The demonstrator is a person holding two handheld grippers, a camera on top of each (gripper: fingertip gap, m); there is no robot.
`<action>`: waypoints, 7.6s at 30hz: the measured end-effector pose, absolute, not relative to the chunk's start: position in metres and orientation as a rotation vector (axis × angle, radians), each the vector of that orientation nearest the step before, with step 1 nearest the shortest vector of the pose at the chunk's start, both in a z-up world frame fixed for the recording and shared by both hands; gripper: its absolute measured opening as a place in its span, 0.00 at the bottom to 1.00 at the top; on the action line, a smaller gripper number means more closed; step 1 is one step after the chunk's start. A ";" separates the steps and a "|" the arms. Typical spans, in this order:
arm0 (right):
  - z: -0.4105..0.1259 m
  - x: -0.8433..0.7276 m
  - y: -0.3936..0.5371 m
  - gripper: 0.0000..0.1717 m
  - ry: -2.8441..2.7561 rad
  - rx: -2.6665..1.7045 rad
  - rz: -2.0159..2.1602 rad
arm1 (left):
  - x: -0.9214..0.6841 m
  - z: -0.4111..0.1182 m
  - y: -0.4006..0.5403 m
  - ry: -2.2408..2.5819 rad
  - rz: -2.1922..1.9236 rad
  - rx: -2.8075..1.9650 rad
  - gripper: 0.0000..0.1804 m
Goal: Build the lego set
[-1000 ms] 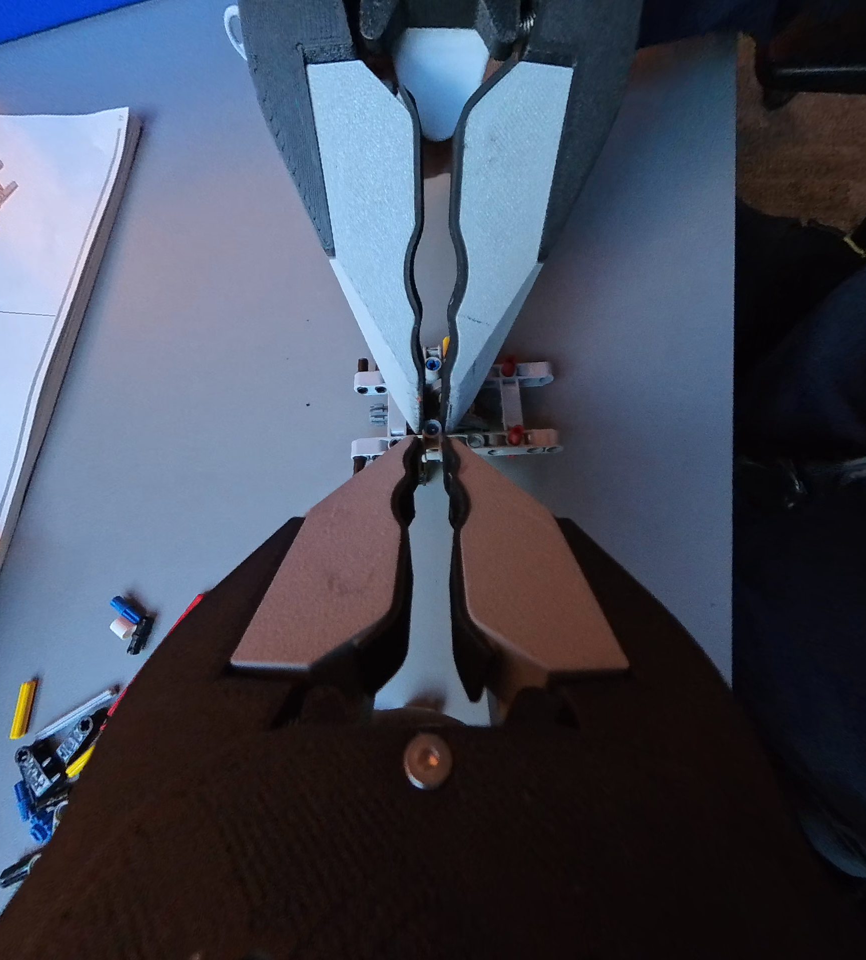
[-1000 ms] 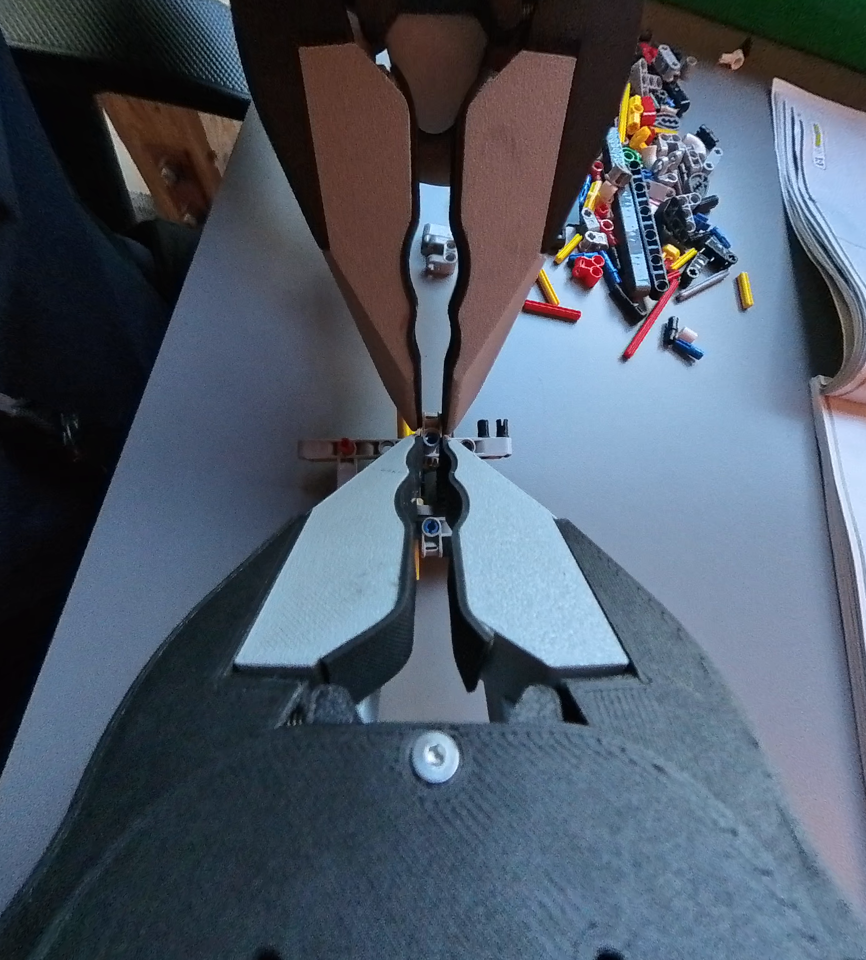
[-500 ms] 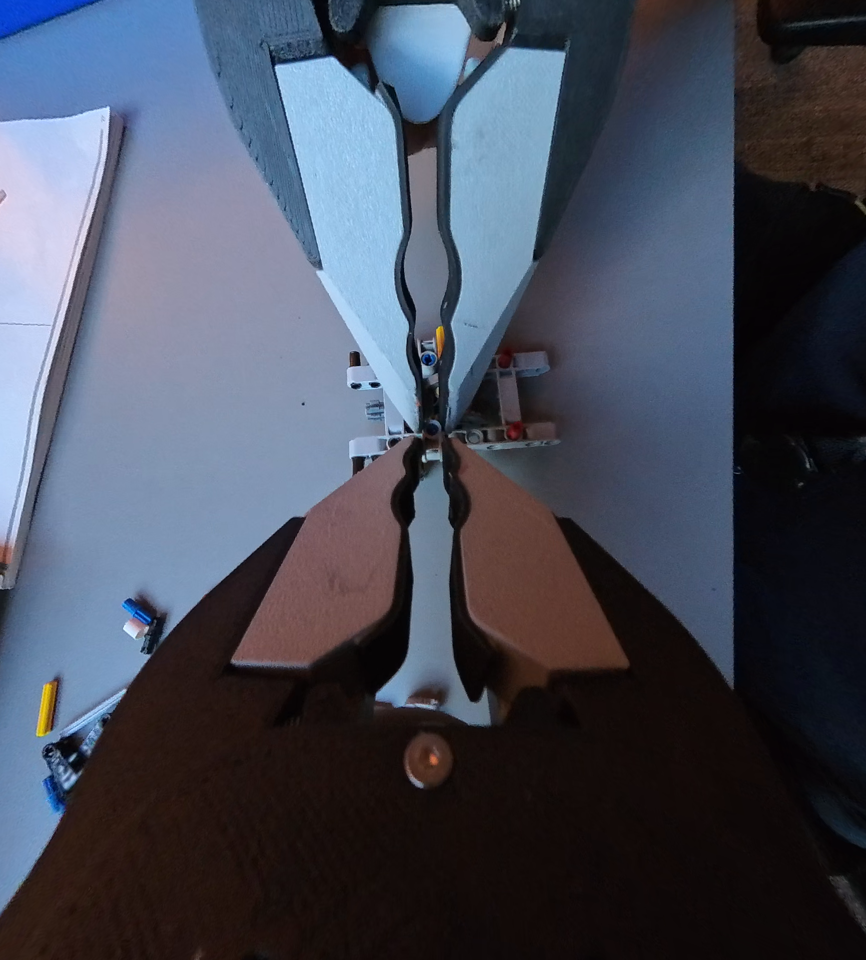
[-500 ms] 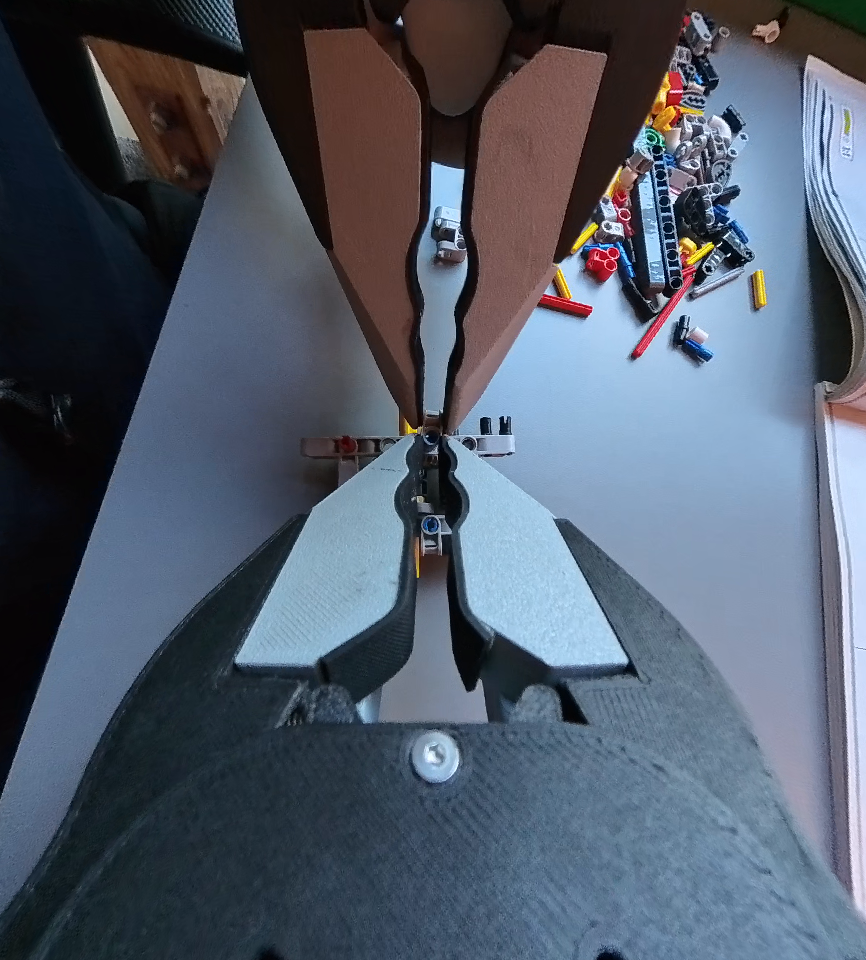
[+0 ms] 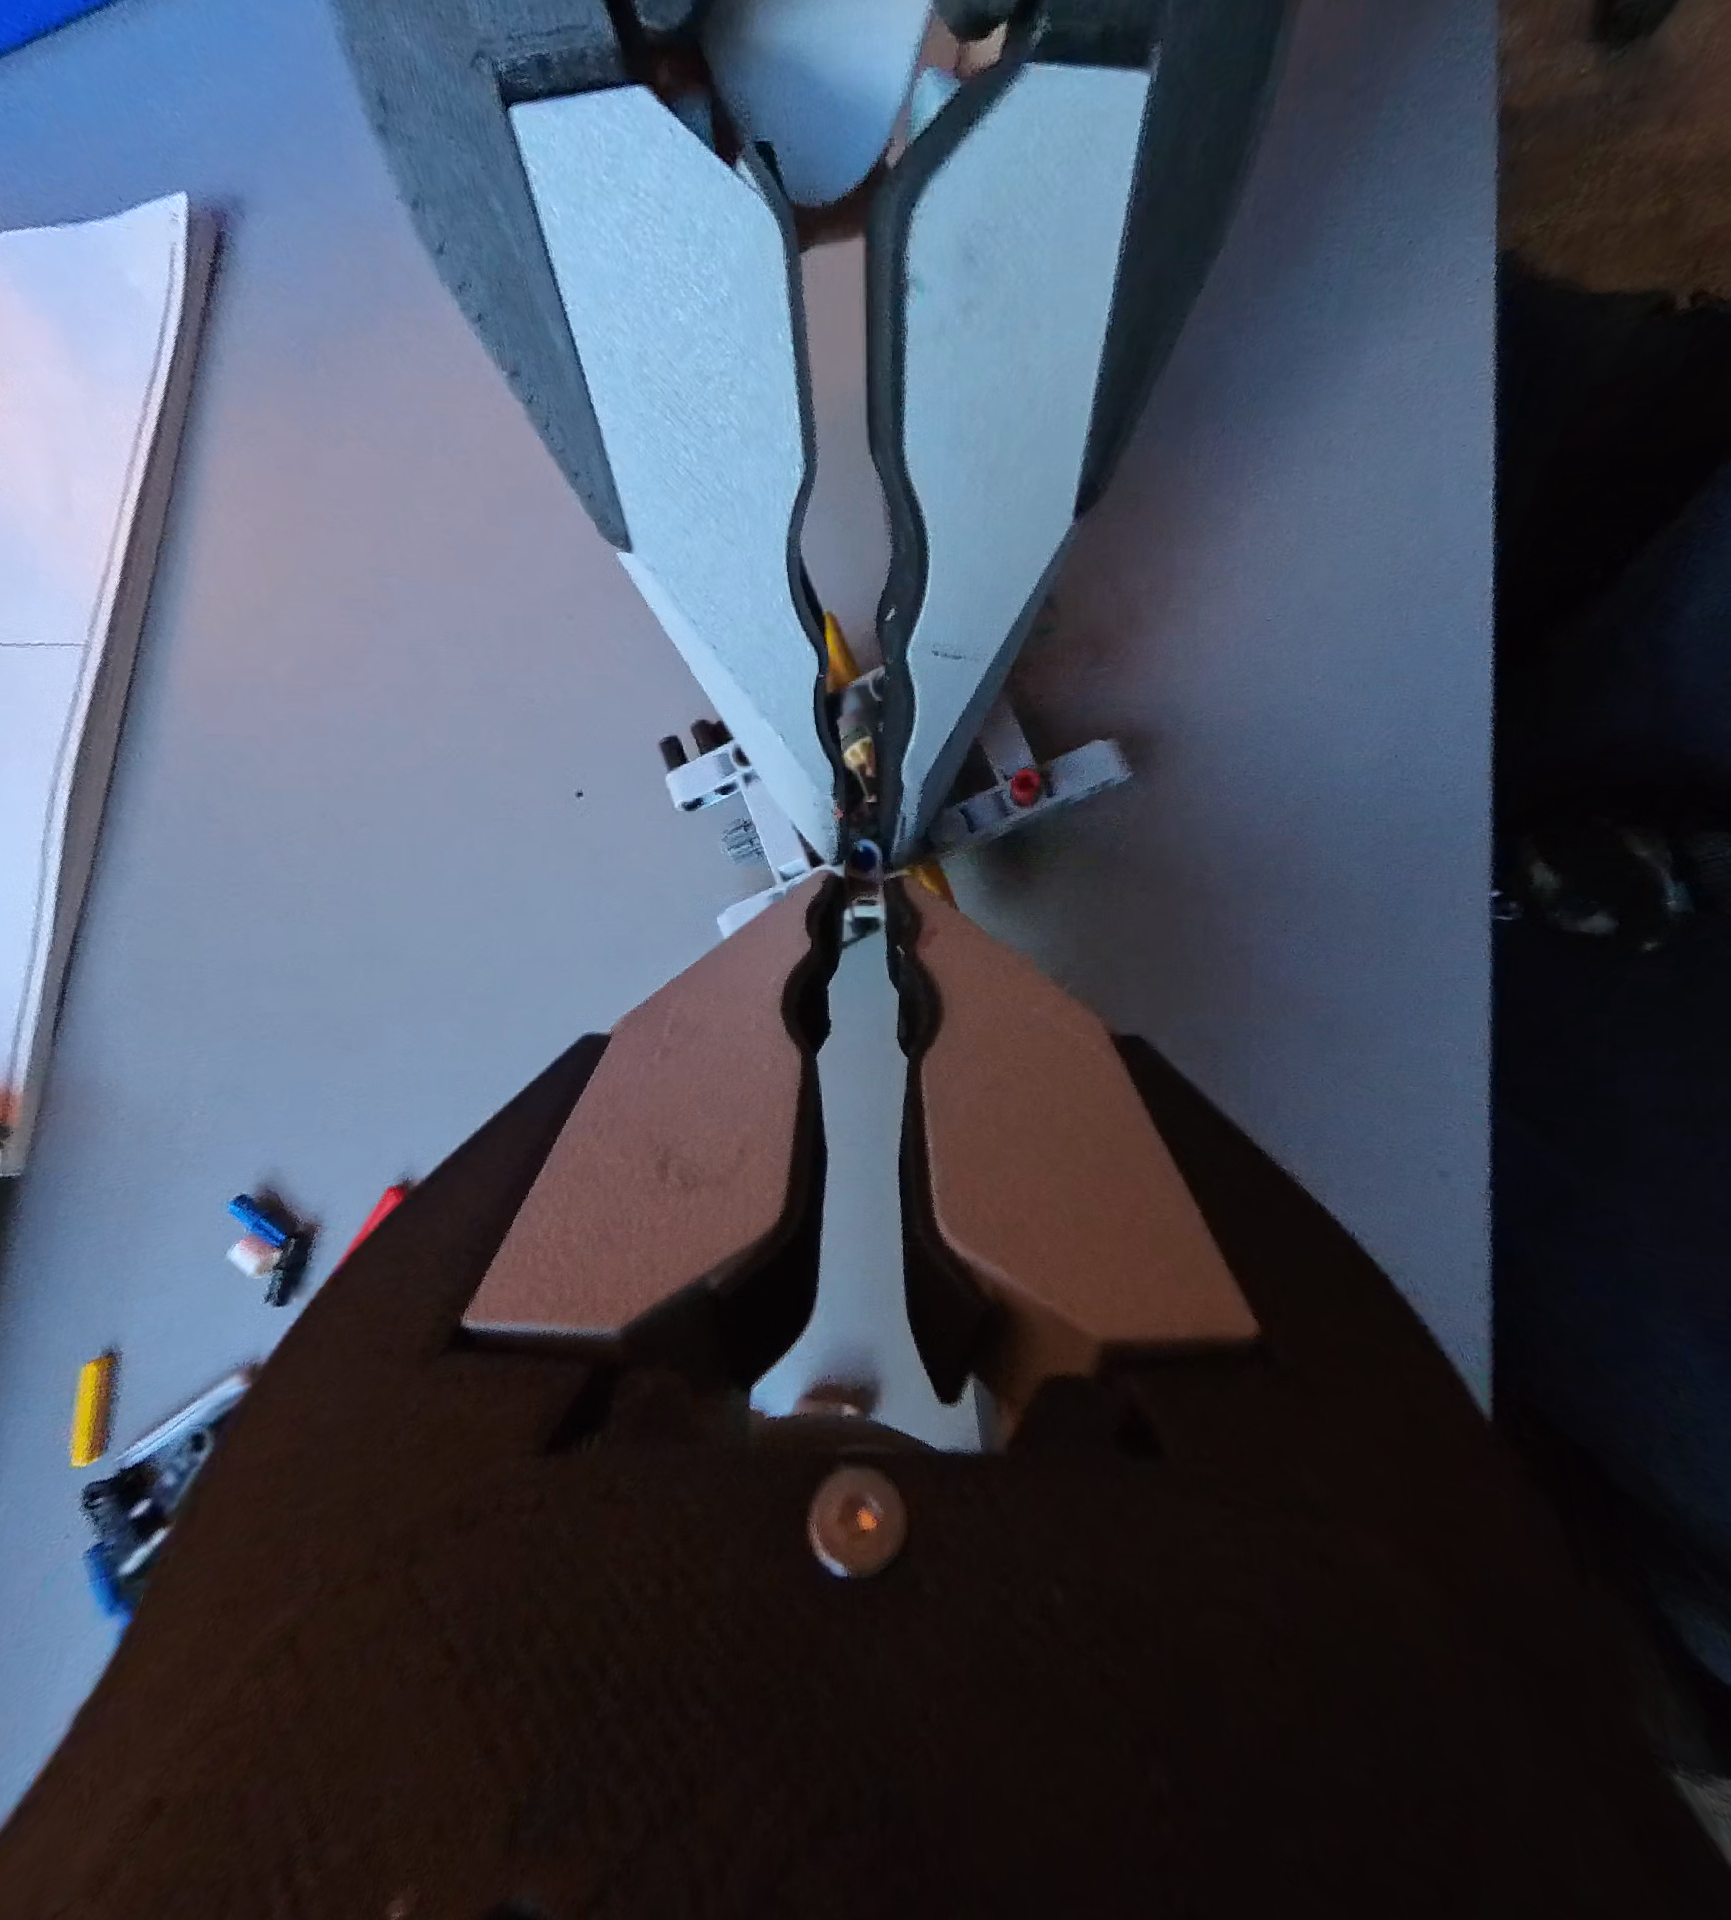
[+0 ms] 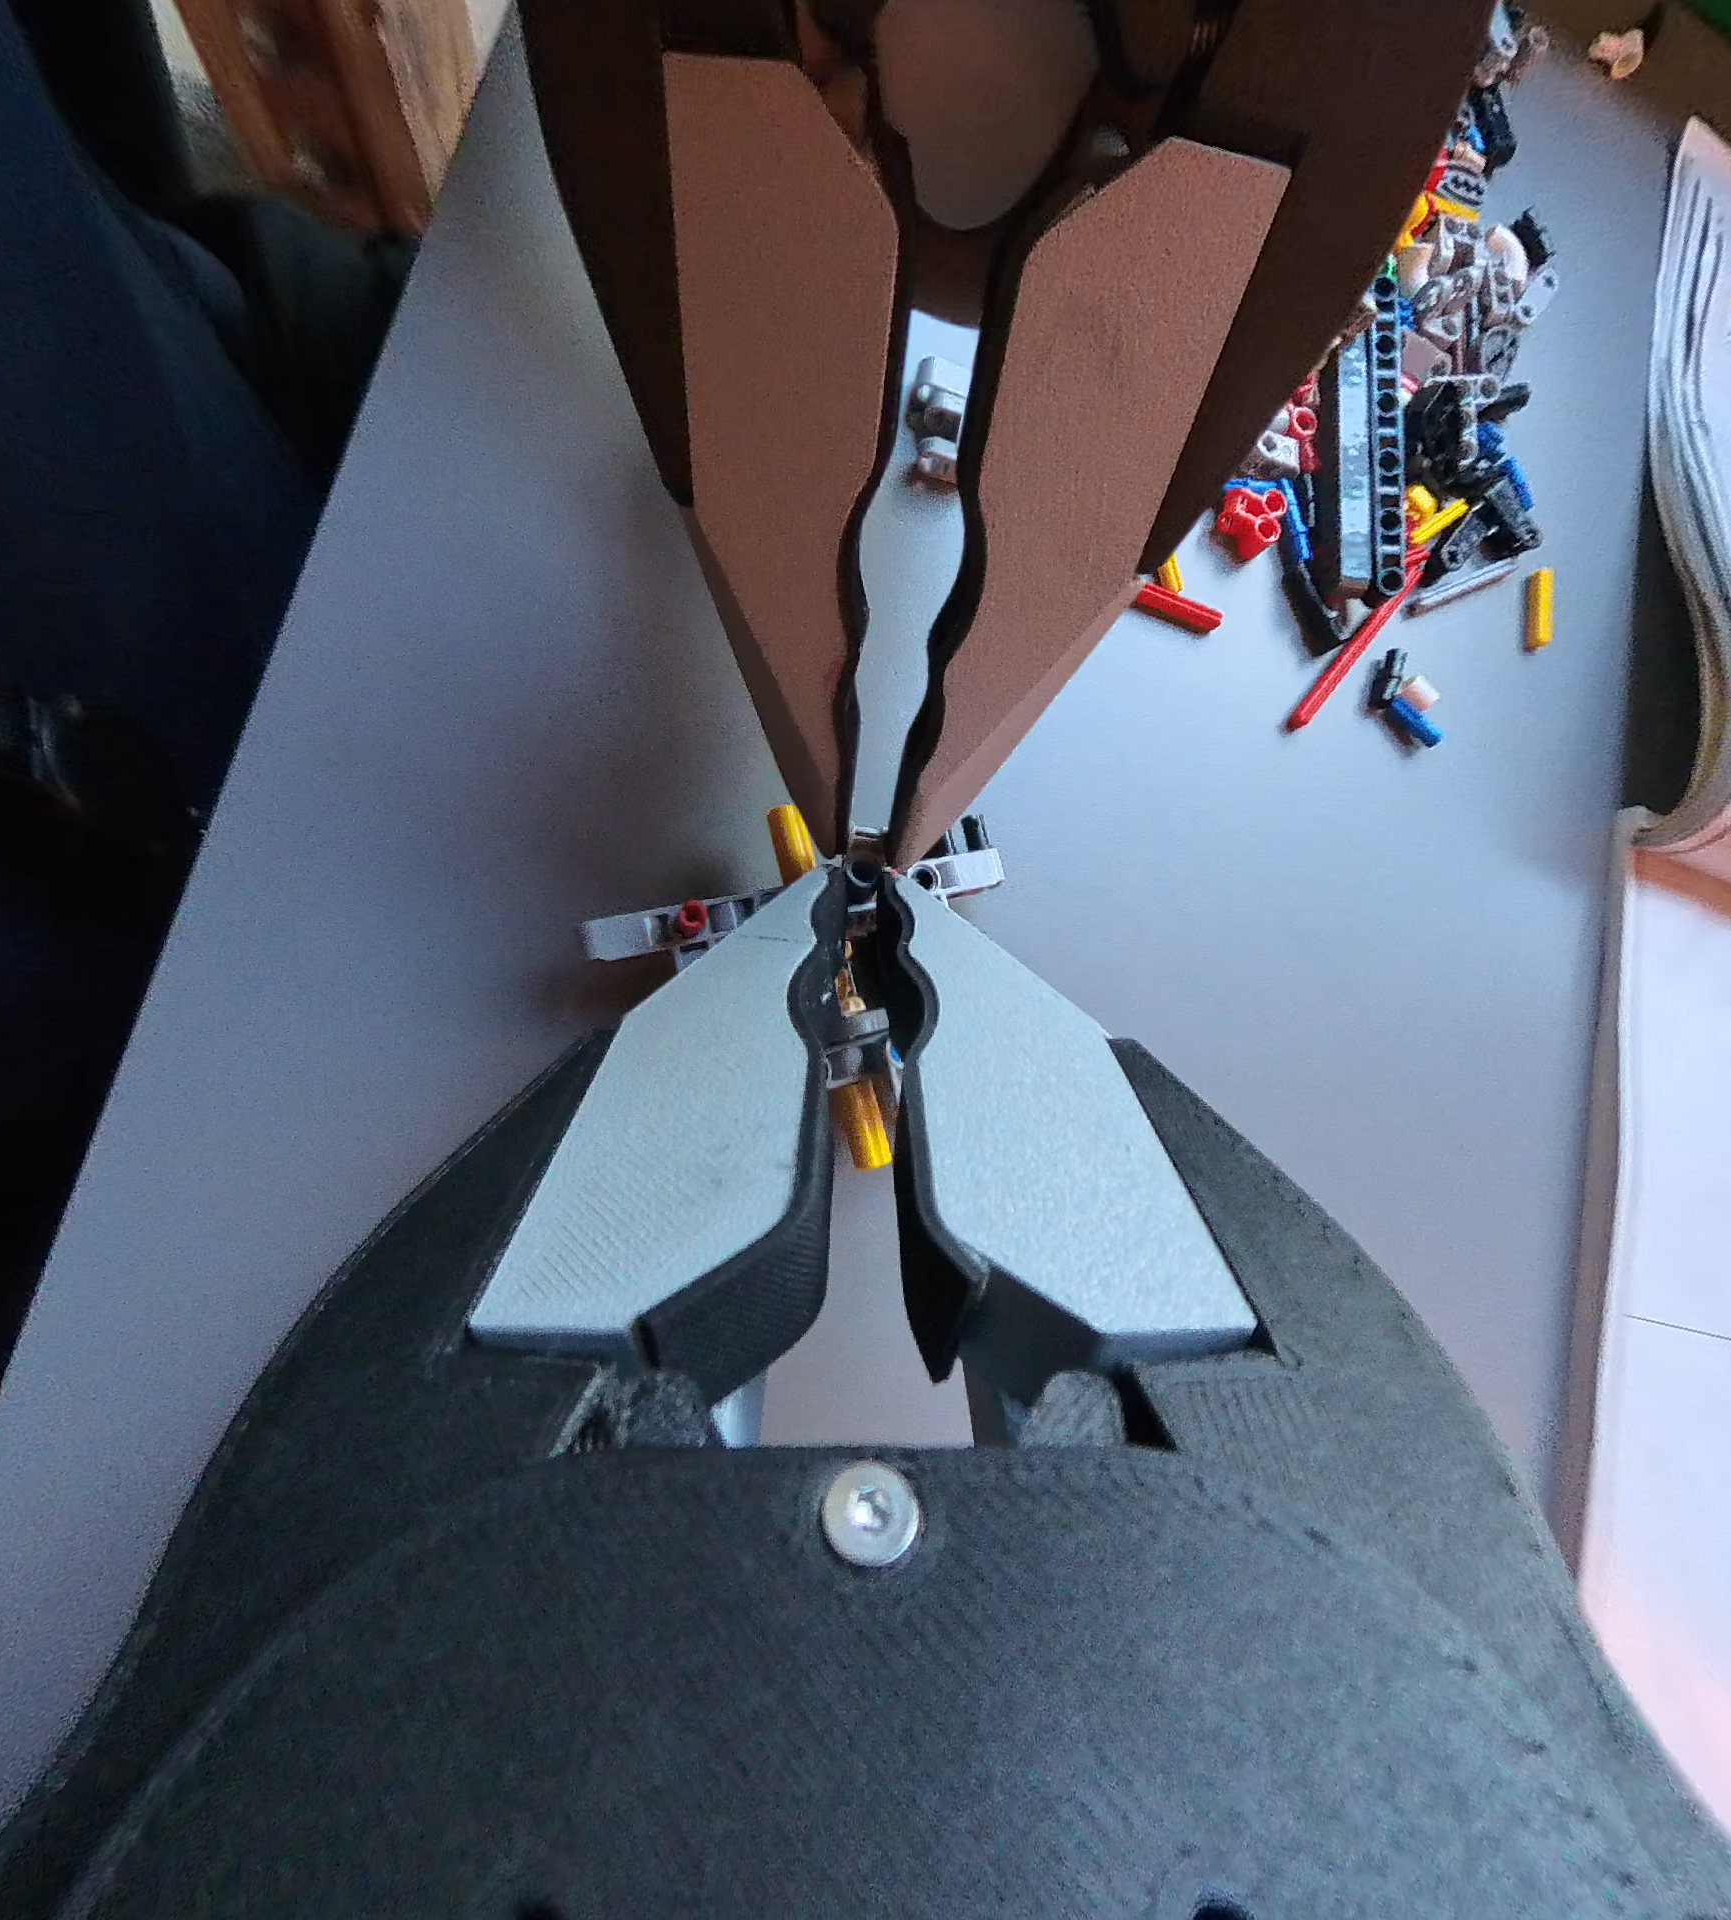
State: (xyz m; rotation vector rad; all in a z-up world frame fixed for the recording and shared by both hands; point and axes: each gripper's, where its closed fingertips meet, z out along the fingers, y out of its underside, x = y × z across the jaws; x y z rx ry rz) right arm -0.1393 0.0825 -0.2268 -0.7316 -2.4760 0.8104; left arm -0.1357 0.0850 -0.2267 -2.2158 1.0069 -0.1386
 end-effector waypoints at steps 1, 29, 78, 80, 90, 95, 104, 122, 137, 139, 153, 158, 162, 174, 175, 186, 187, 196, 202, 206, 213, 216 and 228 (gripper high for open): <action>-0.227 -0.140 0.083 0.02 -2.472 -0.722 0.795 | -0.136 -0.226 0.085 1.022 -0.104 -2.204 0.03; -0.228 -0.099 0.120 0.05 -2.186 -1.349 1.229 | -0.132 -0.225 0.091 0.616 -0.429 -2.319 0.03; -0.242 -0.120 0.125 0.00 -2.268 -1.390 0.934 | -0.140 -0.228 0.081 1.002 -0.210 -2.394 0.03; -0.242 -0.130 0.128 0.00 -2.244 -1.388 0.936 | -0.139 -0.228 0.079 1.009 -0.204 -2.399 0.03; -0.198 -0.135 0.116 0.01 -2.147 -1.254 1.052 | -0.139 -0.228 0.078 0.991 -0.213 -2.414 0.03; -0.210 -0.140 0.082 0.01 -2.321 -1.122 1.000 | -0.136 -0.228 0.080 0.983 -0.229 -2.414 0.03; -0.221 -0.143 0.079 0.00 -2.412 -1.076 0.933 | -0.135 -0.228 0.080 0.975 -0.235 -2.416 0.03; -0.221 -0.138 0.079 0.00 -2.553 -0.995 0.818 | -0.130 -0.227 0.082 0.930 -0.286 -2.397 0.03; -0.223 -0.134 0.079 0.02 -2.641 -0.952 0.745 | -0.129 -0.227 0.081 0.905 -0.307 -2.383 0.03; -0.223 -0.134 0.079 0.01 -2.638 -0.954 0.741 | -0.129 -0.227 0.082 0.904 -0.304 -2.380 0.03; -0.229 -0.132 0.080 0.01 -2.739 -0.848 0.713 | -0.128 -0.231 0.082 0.805 -0.381 -2.380 0.03; -0.230 -0.131 0.082 0.02 -2.764 -0.782 0.709 | -0.127 -0.233 0.084 0.710 -0.328 -2.396 0.03; -0.230 -0.131 0.082 0.02 -2.752 -0.774 0.761 | -0.127 -0.234 0.084 0.661 -0.300 -2.414 0.03; -0.182 -0.139 0.140 0.26 -1.998 -1.578 1.235 | -0.123 -0.234 0.092 0.633 -0.221 -2.380 0.03; -0.189 -0.135 0.143 0.26 -1.955 -1.659 1.227 | -0.123 -0.234 0.092 0.628 -0.223 -2.375 0.03; -0.234 -0.108 0.116 0.24 -1.920 -1.973 1.449 | -0.133 -0.225 0.086 0.502 -0.291 -2.334 0.11; -0.233 -0.106 0.117 0.24 -1.908 -1.978 1.456 | -0.135 -0.224 0.082 0.487 -0.307 -2.334 0.11; -0.234 -0.100 0.105 0.19 -1.914 -1.967 1.580 | -0.114 -0.235 0.066 0.312 -0.752 -2.351 0.16; -0.234 -0.102 0.098 0.20 -1.916 -1.943 1.575 | -0.119 -0.244 0.073 0.443 -0.573 -2.357 0.02; -0.230 -0.103 0.098 0.23 -1.894 -1.911 1.605 | -0.123 -0.238 0.077 0.601 -0.396 -2.302 0.02; -0.188 -0.115 0.112 0.38 -1.678 -1.671 1.799 | -0.130 -0.204 0.094 1.048 0.245 -1.892 0.02; -0.167 -0.124 0.114 0.40 -1.616 -1.521 1.765 | -0.132 -0.189 0.101 1.113 0.478 -1.730 0.02; -0.140 -0.125 0.091 0.15 -1.706 -1.149 1.666 | -0.133 -0.168 0.105 1.149 0.797 -1.394 0.02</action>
